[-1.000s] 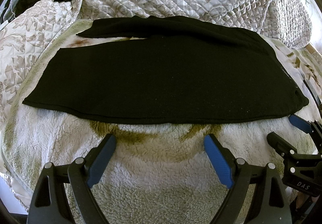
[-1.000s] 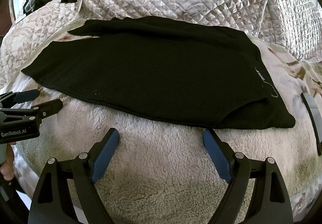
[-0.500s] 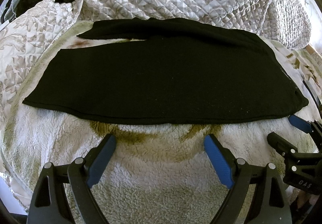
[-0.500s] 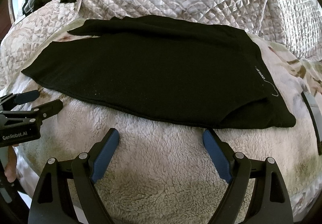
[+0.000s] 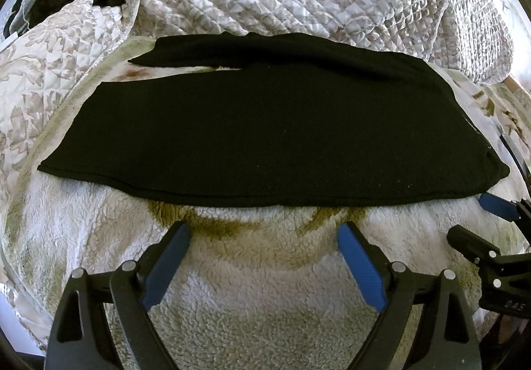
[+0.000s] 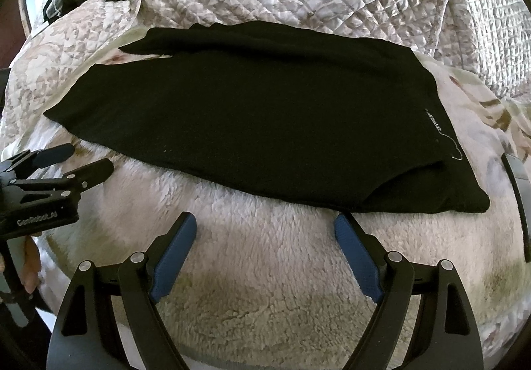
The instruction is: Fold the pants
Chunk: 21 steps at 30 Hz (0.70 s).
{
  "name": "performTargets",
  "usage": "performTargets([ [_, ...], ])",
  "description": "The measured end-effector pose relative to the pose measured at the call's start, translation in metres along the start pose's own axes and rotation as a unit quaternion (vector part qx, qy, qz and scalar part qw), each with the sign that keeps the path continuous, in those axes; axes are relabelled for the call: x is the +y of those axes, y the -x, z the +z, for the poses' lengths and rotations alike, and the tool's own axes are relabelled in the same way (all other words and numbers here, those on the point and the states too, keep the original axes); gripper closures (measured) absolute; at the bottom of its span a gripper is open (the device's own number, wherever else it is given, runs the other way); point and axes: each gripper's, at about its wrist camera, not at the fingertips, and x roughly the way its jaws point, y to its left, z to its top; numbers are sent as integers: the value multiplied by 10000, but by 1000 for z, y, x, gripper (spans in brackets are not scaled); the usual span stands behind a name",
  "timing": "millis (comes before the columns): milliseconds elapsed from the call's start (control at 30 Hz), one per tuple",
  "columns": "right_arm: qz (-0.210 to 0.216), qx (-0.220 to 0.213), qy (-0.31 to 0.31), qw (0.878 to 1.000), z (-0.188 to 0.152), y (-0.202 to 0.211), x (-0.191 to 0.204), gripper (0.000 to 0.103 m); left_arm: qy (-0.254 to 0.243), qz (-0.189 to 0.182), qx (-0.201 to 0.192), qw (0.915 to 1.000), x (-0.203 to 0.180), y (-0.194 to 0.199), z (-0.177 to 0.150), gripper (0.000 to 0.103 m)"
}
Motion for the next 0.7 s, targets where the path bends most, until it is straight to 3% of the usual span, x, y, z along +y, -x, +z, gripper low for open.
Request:
performTargets([
  [233, -78, -20, 149, 9999, -2, 7, 3, 18, -36, 15, -2, 10000, 0, 0, 1, 10],
  [700, 134, -178, -659, 9976, 0, 20, -27, 18, 141, -153, -87, 9997, 8, 8, 3, 11],
])
